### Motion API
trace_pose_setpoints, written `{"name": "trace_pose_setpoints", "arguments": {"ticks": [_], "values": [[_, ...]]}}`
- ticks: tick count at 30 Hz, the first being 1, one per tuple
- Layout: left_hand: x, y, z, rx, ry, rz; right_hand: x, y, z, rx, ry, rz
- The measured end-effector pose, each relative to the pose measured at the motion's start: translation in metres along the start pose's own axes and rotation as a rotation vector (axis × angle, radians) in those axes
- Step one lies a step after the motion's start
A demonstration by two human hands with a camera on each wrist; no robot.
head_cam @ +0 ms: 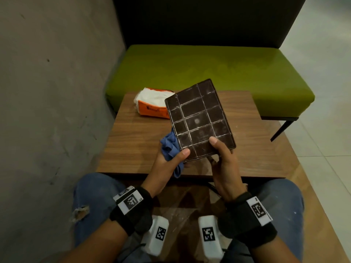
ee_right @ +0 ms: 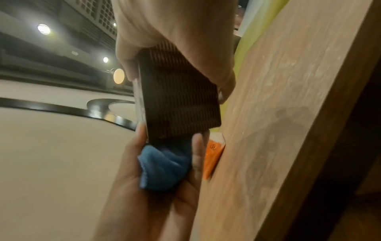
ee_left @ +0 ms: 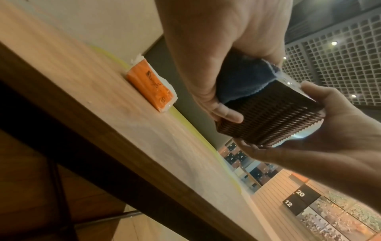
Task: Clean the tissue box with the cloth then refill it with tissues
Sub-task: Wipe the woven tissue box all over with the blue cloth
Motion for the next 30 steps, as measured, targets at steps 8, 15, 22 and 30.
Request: {"name": "trace_pose_setpoints", "arguments": {"ticks": [8,15,22,30], "values": [[-0.007,0.003,0.017,0.104,0.245,0.098,0.004,0.007,-0.028,-0.148,-0.143,0.095],[0.002,-0.021,0.086,0.775,0.682,0.376,0.011,0.021,-0.027,-0.071,-0.159,0.201],[0.054,-0.043,0.060,1.045,1.098,-0.127,0.007,0.021,-0.031,-0.088,-0.065,0.272],[0.042,-0.038,0.062,0.881,1.091,0.064,0.002,0.009,-0.024,-0.073,-0.036,0.344]]}}
Point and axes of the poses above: each hand's wrist, its own y-axis towards the middle knuckle, its own x-axis out of the palm, z = x × y, the point moved 8 cm from there along y, towards the middle knuckle, and after that the axes turned 5 degrees about x, right-handed, at the moved point
